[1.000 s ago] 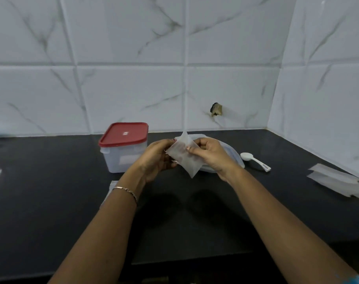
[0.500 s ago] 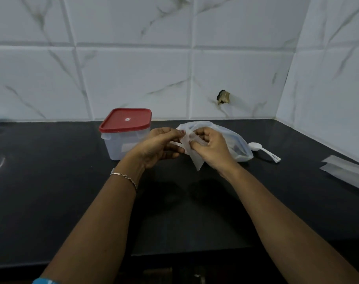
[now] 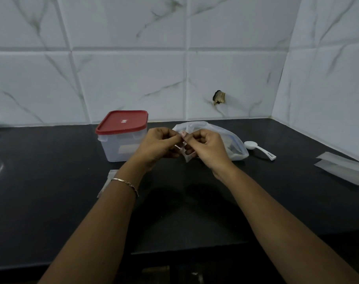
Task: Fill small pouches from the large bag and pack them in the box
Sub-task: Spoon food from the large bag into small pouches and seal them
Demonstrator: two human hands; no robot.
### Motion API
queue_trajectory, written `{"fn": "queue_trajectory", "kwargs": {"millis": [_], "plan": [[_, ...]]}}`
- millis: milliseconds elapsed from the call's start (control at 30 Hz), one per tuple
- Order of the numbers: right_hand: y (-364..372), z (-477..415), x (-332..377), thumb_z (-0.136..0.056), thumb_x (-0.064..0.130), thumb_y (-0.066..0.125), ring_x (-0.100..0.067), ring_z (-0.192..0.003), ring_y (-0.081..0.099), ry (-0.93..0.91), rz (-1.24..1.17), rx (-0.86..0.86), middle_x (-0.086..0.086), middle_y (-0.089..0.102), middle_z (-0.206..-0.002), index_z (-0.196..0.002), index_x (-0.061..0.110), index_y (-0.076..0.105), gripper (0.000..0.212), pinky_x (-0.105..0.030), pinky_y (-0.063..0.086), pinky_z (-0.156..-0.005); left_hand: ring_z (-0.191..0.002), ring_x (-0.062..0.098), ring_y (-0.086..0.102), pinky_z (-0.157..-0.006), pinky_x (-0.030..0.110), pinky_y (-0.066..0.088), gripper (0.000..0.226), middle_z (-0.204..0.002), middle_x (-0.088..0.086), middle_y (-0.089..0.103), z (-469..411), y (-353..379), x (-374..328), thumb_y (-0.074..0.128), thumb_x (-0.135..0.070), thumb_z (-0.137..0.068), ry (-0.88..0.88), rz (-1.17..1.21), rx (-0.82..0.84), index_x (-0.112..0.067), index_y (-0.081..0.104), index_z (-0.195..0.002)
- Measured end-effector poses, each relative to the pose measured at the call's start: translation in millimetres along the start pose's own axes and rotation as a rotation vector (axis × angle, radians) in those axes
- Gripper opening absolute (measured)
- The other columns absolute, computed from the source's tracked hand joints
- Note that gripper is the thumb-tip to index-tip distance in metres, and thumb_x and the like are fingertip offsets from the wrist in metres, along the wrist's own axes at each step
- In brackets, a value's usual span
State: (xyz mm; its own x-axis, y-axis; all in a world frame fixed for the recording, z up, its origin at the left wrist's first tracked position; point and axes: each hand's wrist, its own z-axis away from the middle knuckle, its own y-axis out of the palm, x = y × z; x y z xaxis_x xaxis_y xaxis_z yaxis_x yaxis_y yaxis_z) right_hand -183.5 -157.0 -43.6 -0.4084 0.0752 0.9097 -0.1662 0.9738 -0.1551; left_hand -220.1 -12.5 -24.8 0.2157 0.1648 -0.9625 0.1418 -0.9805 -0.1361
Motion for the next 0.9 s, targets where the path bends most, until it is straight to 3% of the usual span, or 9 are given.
{"fn": "queue_trajectory", "kwargs": {"millis": [100,300,400,600,733,800,900], "plan": [[-2.6,1.5,4.6,-0.087,0.024,0.070,-0.015,-0.062,0.067,0.028,-0.099,-0.002,-0.012,0.072,-0.072,-0.079,0.007,0.069,0.019,-0.026,0.055,-0.062,-0.061,0.011,0.067,-0.059,0.025,0.058,0.007,-0.071,0.003,0.068,1.3,-1.5,-2.5,0.065,-0.010,-0.090,-0.013,0.017,0.042,-0.004,0.065,-0.087],[-5.0,1.3,5.7,-0.090,0.010,0.065,-0.011,-0.062,0.067,0.010,-0.043,-0.006,-0.006,0.070,-0.071,-0.079,0.011,0.068,0.012,-0.024,0.057,-0.063,-0.058,0.010,0.066,-0.056,0.023,0.056,0.006,-0.070,0.002,0.069,2.6,-1.8,-2.4,0.065,-0.007,-0.090,-0.015,-0.003,0.042,-0.002,0.066,-0.089],[-4.4,-1.1,4.4,-0.089,0.008,0.066,-0.012,-0.063,0.069,0.008,0.047,-0.045,-0.005,0.071,-0.070,-0.079,0.011,0.067,0.010,-0.027,0.058,-0.065,-0.057,0.010,0.066,-0.057,0.023,0.056,0.006,-0.070,0.006,0.067,1.5,3.1,-1.5,0.065,-0.007,-0.089,0.020,-0.062,-0.030,-0.003,0.066,-0.084],[-15.9,-4.0,7.9,-0.080,0.005,0.067,-0.012,-0.057,0.067,0.070,0.096,-0.143,-0.007,0.070,-0.068,-0.079,0.003,0.067,0.002,-0.030,0.059,-0.063,-0.053,0.014,0.062,-0.059,0.027,0.057,0.010,-0.069,0.014,0.064,-5.2,0.6,-1.7,0.065,-0.006,-0.081,0.132,-0.136,-0.335,0.003,0.066,-0.079],[-17.8,-1.2,7.3,-0.077,0.019,0.071,-0.010,-0.067,0.065,-0.083,0.422,-0.172,0.006,0.067,-0.067,-0.070,0.023,0.063,0.011,-0.033,0.057,-0.069,-0.056,0.017,0.063,-0.063,0.039,0.059,0.010,-0.062,0.008,0.065,-4.2,1.2,0.8,0.067,-0.013,-0.077,0.185,-0.282,-0.331,-0.010,0.065,-0.067],[-18.8,-0.3,5.8,-0.081,0.019,0.070,-0.008,-0.075,0.065,-0.110,0.421,-0.149,0.009,0.066,-0.076,-0.074,0.029,0.059,0.017,-0.034,0.057,-0.075,-0.058,0.023,0.062,-0.063,0.043,0.057,0.015,-0.059,0.008,0.063,-4.4,1.4,2.6,0.067,-0.016,-0.074,0.193,-0.315,-0.315,-0.014,0.062,-0.061],[-20.8,-2.9,3.9,-0.084,0.012,0.069,-0.008,-0.077,0.067,-0.139,0.405,-0.106,0.010,0.067,-0.081,-0.076,0.031,0.055,0.025,-0.035,0.057,-0.078,-0.056,0.022,0.059,-0.057,0.037,0.053,0.014,-0.059,0.011,0.061,-3.8,4.4,2.5,0.066,-0.012,-0.076,0.178,-0.301,-0.265,-0.008,0.061,-0.064]]}}
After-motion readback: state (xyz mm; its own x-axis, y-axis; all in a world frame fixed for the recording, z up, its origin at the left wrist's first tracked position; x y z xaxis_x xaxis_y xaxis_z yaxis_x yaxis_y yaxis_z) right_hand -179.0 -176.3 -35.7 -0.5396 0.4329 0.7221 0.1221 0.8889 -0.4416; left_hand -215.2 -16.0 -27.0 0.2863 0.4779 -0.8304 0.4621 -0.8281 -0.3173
